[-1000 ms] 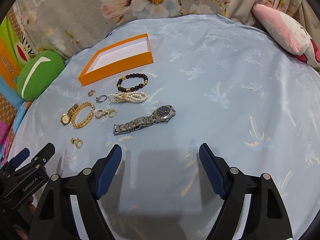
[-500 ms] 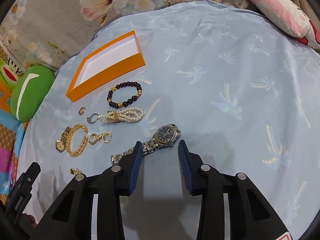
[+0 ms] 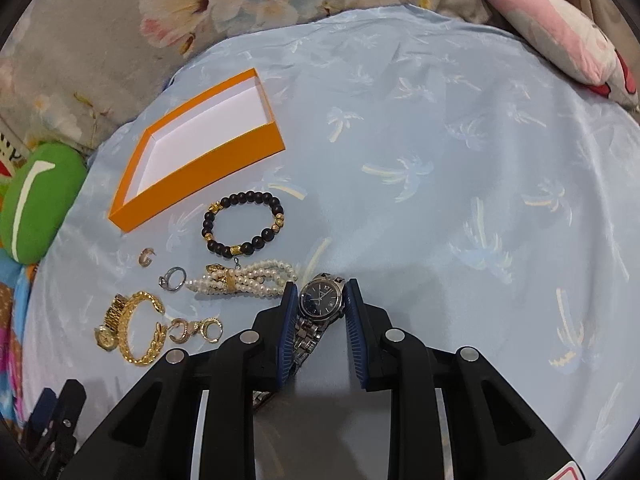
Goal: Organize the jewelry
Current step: 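Grasp the silver watch with the right tool while the left tool grasps the gold watch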
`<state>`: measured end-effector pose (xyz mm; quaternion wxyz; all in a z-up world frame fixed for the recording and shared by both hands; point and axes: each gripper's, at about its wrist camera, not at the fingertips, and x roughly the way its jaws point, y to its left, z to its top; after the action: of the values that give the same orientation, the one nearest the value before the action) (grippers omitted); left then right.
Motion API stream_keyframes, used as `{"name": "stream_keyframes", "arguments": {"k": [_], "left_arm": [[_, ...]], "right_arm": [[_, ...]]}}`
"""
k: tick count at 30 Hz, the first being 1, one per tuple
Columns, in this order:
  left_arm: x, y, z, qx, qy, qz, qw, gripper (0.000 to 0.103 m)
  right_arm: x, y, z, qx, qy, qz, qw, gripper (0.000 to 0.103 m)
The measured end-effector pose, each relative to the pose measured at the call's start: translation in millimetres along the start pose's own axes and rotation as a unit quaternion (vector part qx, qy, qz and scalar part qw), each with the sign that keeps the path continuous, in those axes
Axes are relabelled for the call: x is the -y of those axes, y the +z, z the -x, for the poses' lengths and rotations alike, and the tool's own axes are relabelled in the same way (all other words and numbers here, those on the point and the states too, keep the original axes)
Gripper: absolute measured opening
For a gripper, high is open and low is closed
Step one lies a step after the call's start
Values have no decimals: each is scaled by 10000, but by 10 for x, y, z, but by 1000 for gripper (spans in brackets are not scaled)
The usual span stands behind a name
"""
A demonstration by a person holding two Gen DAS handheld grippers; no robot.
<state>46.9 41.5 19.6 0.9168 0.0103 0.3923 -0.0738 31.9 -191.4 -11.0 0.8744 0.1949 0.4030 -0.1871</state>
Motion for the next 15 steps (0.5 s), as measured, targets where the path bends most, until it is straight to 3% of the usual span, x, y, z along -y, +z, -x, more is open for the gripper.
{"name": "stream_keyframes", "arguments": {"k": [8, 12, 15], "left_arm": [[-57, 81, -153, -287, -187, 204, 9992, 96], [9, 183, -315, -368, 66, 37, 9993, 96], [32, 236, -467, -489, 126, -64, 9987, 87]], "right_arm": [[12, -101, 66, 147, -57, 452, 9989, 21], [18, -164, 94, 219, -29, 571, 9981, 21], [49, -166, 98, 213, 76, 509, 9984, 21]]}}
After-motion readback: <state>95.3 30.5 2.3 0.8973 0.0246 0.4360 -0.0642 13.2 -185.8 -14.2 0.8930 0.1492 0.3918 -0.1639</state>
